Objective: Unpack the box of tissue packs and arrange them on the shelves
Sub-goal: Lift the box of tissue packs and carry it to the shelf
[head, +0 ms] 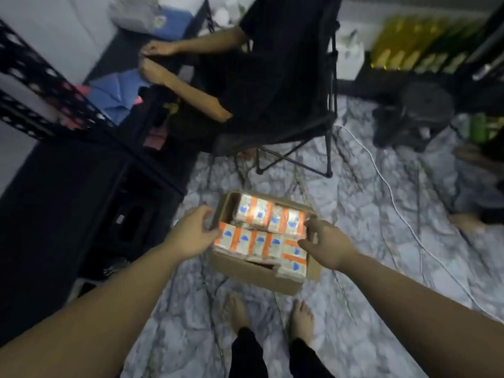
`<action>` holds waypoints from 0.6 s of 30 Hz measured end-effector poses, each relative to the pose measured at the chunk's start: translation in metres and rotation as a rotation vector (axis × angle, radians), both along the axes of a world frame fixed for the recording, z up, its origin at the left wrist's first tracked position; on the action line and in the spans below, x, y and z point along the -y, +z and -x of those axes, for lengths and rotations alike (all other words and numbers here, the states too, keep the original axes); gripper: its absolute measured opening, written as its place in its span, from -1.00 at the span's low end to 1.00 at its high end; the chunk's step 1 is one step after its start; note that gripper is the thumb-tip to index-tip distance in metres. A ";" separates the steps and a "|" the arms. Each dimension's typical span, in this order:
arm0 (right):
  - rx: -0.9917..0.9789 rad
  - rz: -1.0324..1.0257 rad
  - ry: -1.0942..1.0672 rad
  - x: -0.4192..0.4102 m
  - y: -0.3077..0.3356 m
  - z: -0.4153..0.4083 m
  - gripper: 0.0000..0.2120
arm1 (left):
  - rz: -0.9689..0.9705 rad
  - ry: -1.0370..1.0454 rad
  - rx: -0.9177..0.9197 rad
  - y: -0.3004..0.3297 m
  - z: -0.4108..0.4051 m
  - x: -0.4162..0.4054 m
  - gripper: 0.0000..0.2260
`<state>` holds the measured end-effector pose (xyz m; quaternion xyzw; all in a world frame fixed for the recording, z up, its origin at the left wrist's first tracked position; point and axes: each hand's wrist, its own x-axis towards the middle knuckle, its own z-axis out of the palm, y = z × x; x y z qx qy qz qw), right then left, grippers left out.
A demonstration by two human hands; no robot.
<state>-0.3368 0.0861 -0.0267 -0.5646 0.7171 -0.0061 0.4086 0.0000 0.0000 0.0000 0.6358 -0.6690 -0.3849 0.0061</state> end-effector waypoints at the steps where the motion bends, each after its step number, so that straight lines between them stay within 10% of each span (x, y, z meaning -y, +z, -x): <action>1: 0.005 -0.018 -0.052 -0.002 -0.015 0.002 -0.44 | -0.014 -0.006 -0.004 -0.017 0.000 0.007 -0.46; 18: -0.049 -0.116 -0.697 0.024 -0.256 -0.009 -0.37 | -0.162 0.001 0.222 -0.283 -0.013 0.081 -0.35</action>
